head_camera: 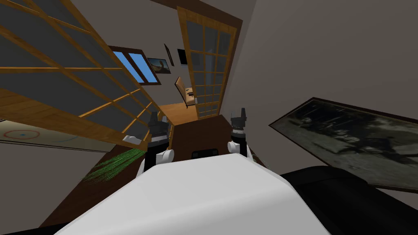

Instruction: Pull the door open

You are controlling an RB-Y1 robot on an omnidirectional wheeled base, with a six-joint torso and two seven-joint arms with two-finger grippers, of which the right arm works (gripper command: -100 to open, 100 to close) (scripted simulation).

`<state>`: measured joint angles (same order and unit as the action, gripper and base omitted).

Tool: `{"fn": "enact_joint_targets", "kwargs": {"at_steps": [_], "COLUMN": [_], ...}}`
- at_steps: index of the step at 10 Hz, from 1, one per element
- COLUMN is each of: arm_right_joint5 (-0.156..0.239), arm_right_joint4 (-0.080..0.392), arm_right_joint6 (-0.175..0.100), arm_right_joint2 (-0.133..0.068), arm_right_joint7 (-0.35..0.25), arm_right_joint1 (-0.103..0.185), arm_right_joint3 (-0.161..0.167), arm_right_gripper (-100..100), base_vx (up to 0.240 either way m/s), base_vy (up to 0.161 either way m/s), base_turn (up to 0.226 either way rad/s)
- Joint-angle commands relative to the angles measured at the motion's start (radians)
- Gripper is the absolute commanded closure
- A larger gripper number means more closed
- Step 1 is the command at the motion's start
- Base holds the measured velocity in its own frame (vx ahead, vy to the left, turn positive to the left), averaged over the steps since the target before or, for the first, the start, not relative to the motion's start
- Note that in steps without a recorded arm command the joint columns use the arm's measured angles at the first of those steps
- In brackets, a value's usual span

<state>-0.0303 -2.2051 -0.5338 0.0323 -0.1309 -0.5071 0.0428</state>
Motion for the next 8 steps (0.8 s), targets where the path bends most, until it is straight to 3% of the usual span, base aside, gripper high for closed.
{"fn": "enact_joint_targets", "kwargs": {"at_steps": [1, 8], "arm_right_joint5": [0.023, 0.134], "arm_right_joint4": [0.029, 0.168], "arm_right_joint6": [-0.010, -0.056], "arm_right_joint2": [-0.015, -0.066], "arm_right_joint7": [-0.023, -0.135], "arm_right_joint1": [0.006, 0.037], "arm_right_joint3": [0.000, 0.000], "arm_right_gripper": [-100, -100], "base_vx": [0.064, 0.134], "base_vy": [0.023, 0.014], "base_turn": [0.152, 0.161]}}
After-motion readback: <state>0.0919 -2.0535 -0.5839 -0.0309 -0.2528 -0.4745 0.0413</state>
